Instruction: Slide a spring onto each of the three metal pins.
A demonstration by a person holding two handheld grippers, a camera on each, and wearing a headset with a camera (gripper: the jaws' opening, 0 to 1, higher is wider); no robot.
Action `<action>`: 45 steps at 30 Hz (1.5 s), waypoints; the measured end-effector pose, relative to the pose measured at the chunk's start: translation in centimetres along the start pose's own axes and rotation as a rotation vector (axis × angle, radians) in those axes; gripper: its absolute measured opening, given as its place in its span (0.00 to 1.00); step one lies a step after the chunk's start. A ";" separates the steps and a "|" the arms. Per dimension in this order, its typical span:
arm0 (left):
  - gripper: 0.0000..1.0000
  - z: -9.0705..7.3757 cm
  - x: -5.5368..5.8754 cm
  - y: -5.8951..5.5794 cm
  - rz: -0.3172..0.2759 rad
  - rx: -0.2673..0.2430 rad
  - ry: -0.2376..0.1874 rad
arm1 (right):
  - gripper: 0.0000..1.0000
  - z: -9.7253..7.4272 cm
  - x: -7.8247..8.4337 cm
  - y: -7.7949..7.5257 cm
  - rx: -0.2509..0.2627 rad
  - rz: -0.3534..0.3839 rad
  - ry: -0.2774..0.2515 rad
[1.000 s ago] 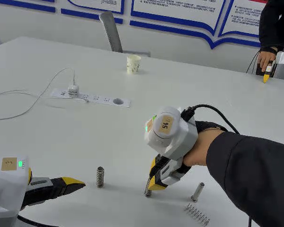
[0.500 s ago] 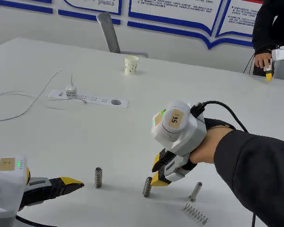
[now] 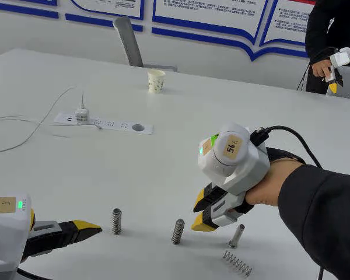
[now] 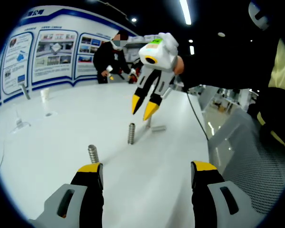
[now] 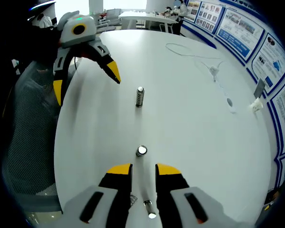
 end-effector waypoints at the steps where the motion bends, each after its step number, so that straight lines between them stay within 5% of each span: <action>1: 0.77 0.0 0.0 0.0 0.000 0.001 0.000 | 0.20 -0.2 0.1 0.1 0.004 0.004 -0.004; 28: 0.76 0.5 -0.7 -0.3 0.018 0.013 -0.005 | 0.21 -2.9 4.4 2.8 0.061 0.107 -0.042; 45: 0.76 0.9 -1.0 -0.4 0.025 0.020 -0.005 | 0.21 -3.0 8.3 4.0 0.083 0.218 -0.037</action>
Point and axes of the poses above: the centre of the closed fingertips' face, and the gripper's own axes: z roughly forward along the fingers, y roughly to its left, x roughly out of its underside, the point moved 6 cm from there along -z, roughly backward along the fingers, and after that the axes turned 3 degrees about -y, right-handed, at the moved point
